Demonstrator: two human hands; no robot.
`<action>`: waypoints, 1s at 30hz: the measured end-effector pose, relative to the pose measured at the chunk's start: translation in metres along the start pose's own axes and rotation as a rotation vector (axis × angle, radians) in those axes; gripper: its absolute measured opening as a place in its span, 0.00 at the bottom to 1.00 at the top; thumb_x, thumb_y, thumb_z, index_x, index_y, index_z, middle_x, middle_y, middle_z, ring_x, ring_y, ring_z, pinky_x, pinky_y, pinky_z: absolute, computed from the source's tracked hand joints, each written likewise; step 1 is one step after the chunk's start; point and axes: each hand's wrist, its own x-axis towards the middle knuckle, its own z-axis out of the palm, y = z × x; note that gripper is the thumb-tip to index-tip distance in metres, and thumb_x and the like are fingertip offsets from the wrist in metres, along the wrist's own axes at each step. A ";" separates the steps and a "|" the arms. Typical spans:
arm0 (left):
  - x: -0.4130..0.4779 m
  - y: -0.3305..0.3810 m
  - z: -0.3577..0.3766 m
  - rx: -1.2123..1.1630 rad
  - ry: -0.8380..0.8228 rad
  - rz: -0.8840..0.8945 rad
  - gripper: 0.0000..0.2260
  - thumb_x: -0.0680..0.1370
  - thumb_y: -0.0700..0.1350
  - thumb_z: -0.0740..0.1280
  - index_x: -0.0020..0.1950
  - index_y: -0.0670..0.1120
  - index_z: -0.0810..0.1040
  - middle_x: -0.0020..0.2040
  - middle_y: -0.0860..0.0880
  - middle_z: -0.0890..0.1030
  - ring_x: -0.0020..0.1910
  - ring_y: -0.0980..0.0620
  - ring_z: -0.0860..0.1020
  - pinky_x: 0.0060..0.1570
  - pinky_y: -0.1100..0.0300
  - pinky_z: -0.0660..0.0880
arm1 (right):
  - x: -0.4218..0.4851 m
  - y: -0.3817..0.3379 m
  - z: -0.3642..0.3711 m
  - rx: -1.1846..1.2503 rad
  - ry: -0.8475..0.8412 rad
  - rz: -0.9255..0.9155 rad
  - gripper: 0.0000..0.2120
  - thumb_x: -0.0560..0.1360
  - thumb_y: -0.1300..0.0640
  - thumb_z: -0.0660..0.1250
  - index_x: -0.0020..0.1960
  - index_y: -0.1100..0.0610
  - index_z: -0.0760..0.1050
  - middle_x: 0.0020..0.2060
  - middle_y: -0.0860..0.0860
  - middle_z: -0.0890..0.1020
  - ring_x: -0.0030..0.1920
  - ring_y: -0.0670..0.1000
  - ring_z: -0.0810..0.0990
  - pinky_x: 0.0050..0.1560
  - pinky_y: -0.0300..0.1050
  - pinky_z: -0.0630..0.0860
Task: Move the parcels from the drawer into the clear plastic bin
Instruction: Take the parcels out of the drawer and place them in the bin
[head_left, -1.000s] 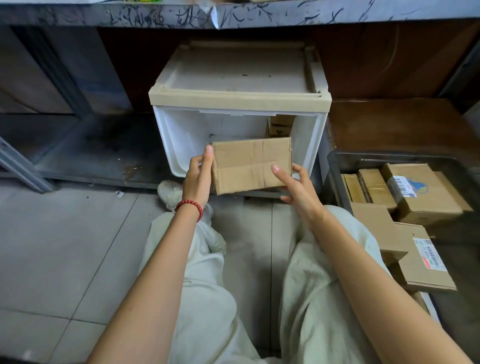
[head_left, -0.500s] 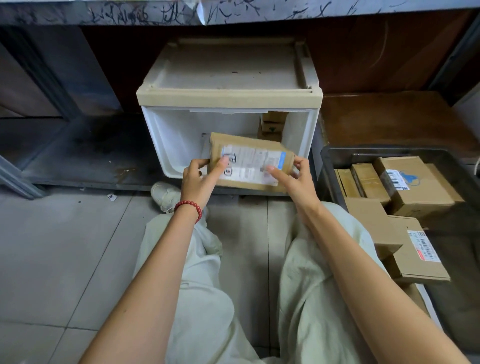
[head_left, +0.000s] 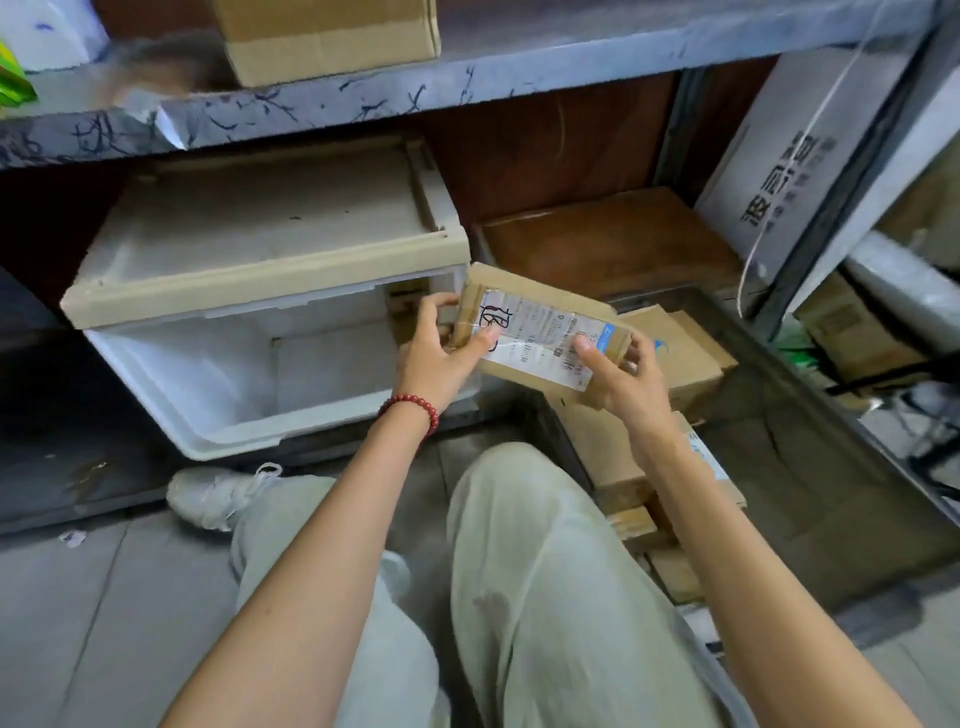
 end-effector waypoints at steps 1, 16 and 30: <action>0.004 0.007 0.017 0.005 -0.040 0.017 0.20 0.73 0.57 0.71 0.58 0.60 0.65 0.48 0.62 0.78 0.47 0.64 0.77 0.40 0.71 0.72 | 0.000 0.001 -0.016 -0.016 0.054 0.001 0.32 0.68 0.41 0.73 0.67 0.47 0.65 0.63 0.47 0.75 0.58 0.45 0.78 0.50 0.42 0.78; 0.024 0.066 0.242 0.234 -0.593 0.238 0.23 0.76 0.49 0.69 0.70 0.53 0.69 0.66 0.49 0.74 0.63 0.49 0.73 0.60 0.57 0.71 | -0.013 0.047 -0.191 0.127 0.634 0.255 0.25 0.71 0.42 0.71 0.59 0.52 0.63 0.49 0.45 0.77 0.45 0.41 0.79 0.39 0.36 0.74; 0.023 0.016 0.298 0.394 -0.719 0.298 0.37 0.70 0.47 0.76 0.74 0.52 0.62 0.66 0.50 0.70 0.64 0.51 0.70 0.62 0.59 0.65 | 0.000 0.097 -0.183 -0.018 0.842 0.568 0.27 0.75 0.49 0.69 0.68 0.60 0.65 0.64 0.57 0.69 0.59 0.54 0.73 0.56 0.47 0.71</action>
